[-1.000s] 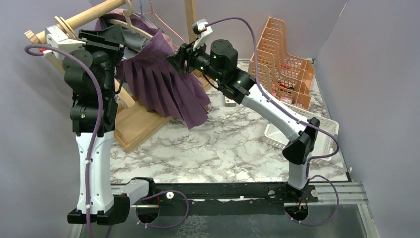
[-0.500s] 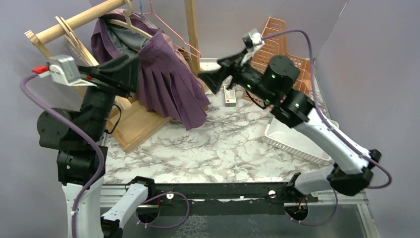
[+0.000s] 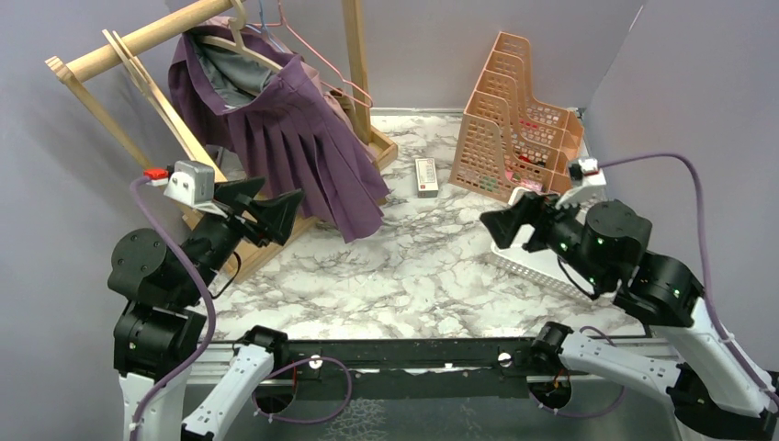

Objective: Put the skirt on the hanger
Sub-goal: Reset both arms

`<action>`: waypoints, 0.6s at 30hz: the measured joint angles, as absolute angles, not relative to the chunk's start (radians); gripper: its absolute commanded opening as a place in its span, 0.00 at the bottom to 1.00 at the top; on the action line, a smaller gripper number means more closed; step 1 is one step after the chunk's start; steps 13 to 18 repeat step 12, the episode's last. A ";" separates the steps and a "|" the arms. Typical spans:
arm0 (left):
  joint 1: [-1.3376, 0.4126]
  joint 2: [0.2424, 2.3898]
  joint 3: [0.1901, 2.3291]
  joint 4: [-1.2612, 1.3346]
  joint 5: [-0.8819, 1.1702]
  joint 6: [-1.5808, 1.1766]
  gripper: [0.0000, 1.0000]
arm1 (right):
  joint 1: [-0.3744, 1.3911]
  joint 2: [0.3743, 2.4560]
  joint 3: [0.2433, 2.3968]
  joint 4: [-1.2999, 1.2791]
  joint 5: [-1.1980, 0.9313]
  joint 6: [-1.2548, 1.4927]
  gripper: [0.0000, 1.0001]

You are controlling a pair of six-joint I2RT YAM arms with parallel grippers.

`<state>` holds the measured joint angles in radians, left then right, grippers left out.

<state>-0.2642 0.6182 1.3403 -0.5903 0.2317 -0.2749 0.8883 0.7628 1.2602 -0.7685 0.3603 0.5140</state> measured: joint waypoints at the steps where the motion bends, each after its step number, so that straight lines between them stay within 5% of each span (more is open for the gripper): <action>1: -0.264 0.607 1.338 -0.614 0.231 -0.266 0.83 | 0.888 0.742 1.259 -0.804 0.384 0.532 1.00; 18: -0.230 0.613 1.415 -0.842 0.186 -0.186 0.83 | 0.888 0.668 1.270 -1.025 0.539 0.601 1.00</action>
